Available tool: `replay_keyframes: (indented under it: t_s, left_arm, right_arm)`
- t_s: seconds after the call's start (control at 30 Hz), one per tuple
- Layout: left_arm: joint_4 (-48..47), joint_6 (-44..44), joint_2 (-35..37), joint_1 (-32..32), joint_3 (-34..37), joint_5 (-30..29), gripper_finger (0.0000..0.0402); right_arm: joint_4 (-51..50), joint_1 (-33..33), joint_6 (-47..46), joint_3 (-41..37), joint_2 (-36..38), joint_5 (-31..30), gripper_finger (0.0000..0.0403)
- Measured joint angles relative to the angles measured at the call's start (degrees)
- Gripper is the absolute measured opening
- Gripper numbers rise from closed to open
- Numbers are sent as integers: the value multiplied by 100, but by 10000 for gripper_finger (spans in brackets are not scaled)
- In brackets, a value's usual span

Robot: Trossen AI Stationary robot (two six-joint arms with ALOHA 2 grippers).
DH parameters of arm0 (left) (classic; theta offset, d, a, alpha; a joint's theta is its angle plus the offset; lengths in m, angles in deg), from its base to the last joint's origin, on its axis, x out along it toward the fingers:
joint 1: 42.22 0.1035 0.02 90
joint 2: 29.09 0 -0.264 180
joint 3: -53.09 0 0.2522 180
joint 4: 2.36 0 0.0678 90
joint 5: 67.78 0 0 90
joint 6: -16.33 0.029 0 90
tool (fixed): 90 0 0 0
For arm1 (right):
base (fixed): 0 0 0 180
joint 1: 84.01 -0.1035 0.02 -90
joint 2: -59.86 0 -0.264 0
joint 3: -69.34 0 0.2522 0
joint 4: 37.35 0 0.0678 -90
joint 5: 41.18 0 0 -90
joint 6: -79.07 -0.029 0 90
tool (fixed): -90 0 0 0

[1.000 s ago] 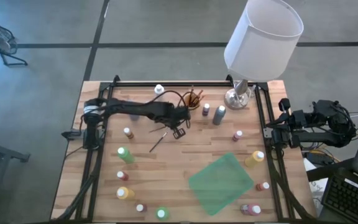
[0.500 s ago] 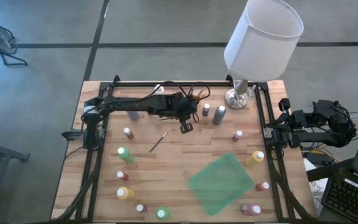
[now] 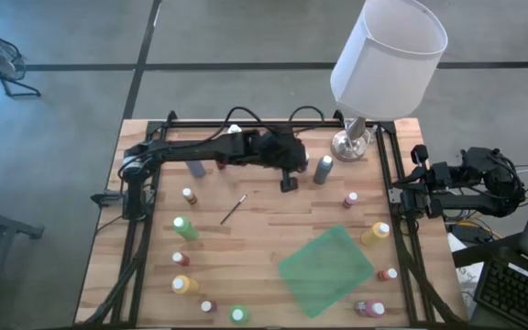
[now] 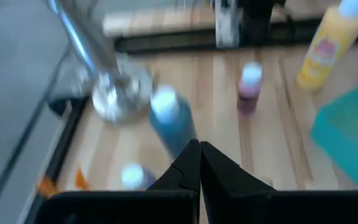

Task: Pick & Place Paint Supplies
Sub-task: Put the silver paintbrush into the yellow cup

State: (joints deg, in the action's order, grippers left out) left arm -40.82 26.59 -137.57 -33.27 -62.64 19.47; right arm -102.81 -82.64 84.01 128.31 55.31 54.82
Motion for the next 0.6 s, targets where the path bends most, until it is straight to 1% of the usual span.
replay_keyframes:
  t_s: [0.2, 0.4, 0.6]
  left_arm:
    - [802, 347, 1, 7, 2, 276, 3]
    - [1334, 437, 64, 11, 2, 779, 3]
    - [1642, 464, 74, 34, 2, 1087, 3]
  right_arm:
    - [0, 1, -2, 1, 1, 0, 8]
    - [0, 1, -1, 0, 1, 0, 8]
    - [0, 2, -1, 0, 0, 0, 8]
